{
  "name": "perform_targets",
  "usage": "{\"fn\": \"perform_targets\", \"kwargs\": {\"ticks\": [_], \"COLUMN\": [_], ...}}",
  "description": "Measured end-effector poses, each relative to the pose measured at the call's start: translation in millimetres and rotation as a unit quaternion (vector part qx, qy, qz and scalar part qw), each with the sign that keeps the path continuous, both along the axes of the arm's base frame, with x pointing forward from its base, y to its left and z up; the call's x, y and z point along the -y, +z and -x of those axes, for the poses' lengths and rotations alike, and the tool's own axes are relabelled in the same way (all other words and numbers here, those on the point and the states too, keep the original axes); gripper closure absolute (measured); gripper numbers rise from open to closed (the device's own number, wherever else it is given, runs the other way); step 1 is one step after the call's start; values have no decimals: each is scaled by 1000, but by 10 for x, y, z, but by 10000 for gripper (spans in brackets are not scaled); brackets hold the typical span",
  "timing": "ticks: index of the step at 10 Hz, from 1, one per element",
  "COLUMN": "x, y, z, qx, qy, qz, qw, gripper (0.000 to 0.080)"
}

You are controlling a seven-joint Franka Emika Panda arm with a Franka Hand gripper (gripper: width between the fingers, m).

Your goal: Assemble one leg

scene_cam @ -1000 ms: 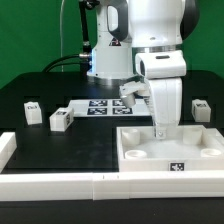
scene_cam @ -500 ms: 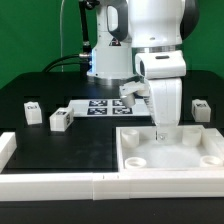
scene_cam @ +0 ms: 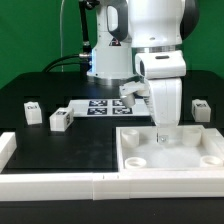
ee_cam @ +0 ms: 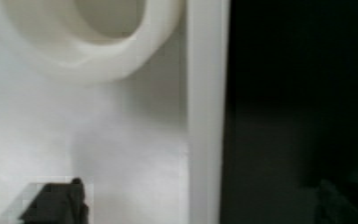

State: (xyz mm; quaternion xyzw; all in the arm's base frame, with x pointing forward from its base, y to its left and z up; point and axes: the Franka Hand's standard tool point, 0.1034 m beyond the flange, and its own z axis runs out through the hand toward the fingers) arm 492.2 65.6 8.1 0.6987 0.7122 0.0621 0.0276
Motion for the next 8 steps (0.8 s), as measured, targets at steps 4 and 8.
{"fn": "perform_targets", "kwargs": {"ticks": [4,8], "x": [2,-19], "y": [194,402], "z": [103,263], "qx": [7,14], "qy": [-29,-68], "qz": [-2,-6], "qw": [1000,998], "gripper": [151,151]}}
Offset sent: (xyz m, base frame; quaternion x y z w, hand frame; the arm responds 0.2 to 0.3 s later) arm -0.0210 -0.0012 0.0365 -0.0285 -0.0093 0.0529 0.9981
